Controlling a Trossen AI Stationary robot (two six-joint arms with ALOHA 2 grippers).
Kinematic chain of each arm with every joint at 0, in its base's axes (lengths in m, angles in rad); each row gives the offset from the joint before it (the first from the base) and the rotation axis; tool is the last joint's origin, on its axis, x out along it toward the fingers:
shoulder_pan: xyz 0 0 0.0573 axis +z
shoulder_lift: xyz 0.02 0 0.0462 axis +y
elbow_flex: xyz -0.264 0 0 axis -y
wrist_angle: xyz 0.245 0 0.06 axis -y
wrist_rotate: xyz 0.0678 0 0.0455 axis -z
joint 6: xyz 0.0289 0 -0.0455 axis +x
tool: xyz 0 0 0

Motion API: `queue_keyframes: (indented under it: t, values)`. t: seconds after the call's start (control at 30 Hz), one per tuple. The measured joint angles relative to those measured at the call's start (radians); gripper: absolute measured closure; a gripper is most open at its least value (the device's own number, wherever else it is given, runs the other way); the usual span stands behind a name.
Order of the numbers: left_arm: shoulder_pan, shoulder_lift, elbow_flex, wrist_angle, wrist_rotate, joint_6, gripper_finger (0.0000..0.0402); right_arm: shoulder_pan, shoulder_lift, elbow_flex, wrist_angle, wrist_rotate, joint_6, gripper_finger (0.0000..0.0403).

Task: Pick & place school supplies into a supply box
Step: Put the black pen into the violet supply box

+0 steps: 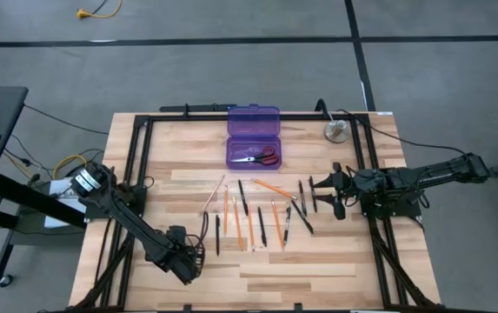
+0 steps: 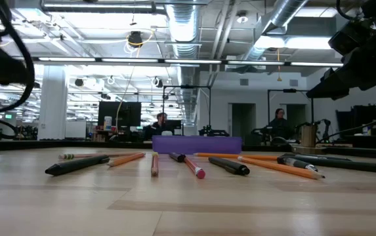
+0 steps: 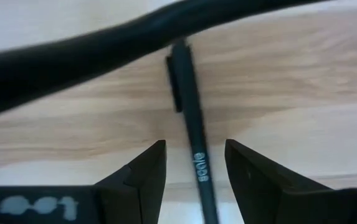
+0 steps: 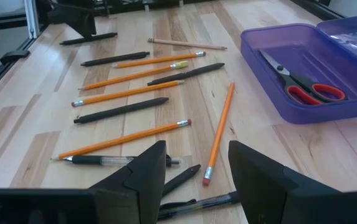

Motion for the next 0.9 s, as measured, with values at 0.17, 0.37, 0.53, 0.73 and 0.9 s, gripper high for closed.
queue_keyframes:
  t: [0.17, 0.37, 0.53, 0.73, 0.9]
  values:
    - [0.001, 0.014, 0.001, 0.013, -0.004, 0.005, 0.0249, 0.000, 0.000, 0.000, 0.000, 0.000, 0.000, 0.0234]
    - [0.006, 0.015, 0.001, 0.014, -0.009, 0.006, 0.0249, 0.000, 0.000, 0.000, 0.000, 0.000, 0.000, 0.0234]
    - [0.008, 0.015, 0.001, 0.016, -0.006, 0.015, 0.0257, 0.000, 0.000, 0.000, 0.000, 0.000, 0.000, 0.0234]
    - [0.009, 0.015, 0.001, 0.019, -0.010, 0.015, 0.0323, 0.000, 0.000, 0.000, 0.000, 0.000, 0.000, 0.0234]
    - [0.009, 0.015, 0.001, 0.014, -0.019, 0.015, 0.0383, 0.000, 0.000, 0.000, 0.000, 0.000, 0.000, 0.0234]
